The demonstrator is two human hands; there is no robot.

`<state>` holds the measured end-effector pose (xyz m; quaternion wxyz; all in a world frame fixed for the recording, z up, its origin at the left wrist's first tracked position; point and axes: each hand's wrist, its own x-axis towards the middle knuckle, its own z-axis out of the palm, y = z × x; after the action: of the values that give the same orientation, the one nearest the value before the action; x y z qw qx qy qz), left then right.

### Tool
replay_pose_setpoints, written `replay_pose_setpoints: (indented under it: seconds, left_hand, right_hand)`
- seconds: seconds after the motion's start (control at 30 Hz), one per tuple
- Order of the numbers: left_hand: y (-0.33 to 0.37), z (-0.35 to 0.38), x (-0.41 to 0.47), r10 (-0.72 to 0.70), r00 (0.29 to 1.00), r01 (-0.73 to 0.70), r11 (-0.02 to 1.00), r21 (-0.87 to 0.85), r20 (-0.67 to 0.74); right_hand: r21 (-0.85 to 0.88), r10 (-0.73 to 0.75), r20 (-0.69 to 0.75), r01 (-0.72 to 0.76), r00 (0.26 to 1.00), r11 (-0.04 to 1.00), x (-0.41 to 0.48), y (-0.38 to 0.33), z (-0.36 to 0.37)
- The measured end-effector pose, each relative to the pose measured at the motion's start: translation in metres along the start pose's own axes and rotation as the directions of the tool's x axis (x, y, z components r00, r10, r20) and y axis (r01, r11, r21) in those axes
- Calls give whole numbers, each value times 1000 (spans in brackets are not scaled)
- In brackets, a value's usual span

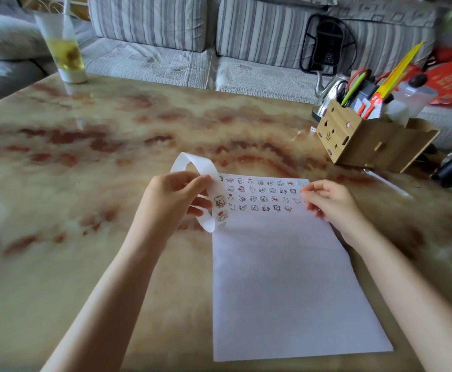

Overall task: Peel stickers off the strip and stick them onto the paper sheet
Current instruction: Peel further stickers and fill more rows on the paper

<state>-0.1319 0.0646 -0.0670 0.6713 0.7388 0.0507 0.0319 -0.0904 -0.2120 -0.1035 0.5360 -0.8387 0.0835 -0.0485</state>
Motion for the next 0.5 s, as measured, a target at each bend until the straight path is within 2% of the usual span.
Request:
replay_pose_setpoints:
  seconds: [0.1, 0.23, 0.37, 0.5]
  left_hand:
    - [0, 0, 1, 15, 1000, -15, 1000, -17, -7]
    - [1, 1, 1, 38, 999, -38, 999, -29, -5]
    - [1, 2, 0, 64, 998, -64, 998, -21, -10]
    - [0, 3, -1, 84, 996, -84, 996, -11, -17]
  right_hand:
    - [-10, -154, -53, 154, 987, 988, -12, -14, 0]
    - [45, -333, 79, 330, 940, 943, -45, -51, 27]
    - [130, -387, 202, 367, 900, 921, -62, -72, 60]
    - [163, -395, 224, 365, 891, 916, -64, -78, 75]
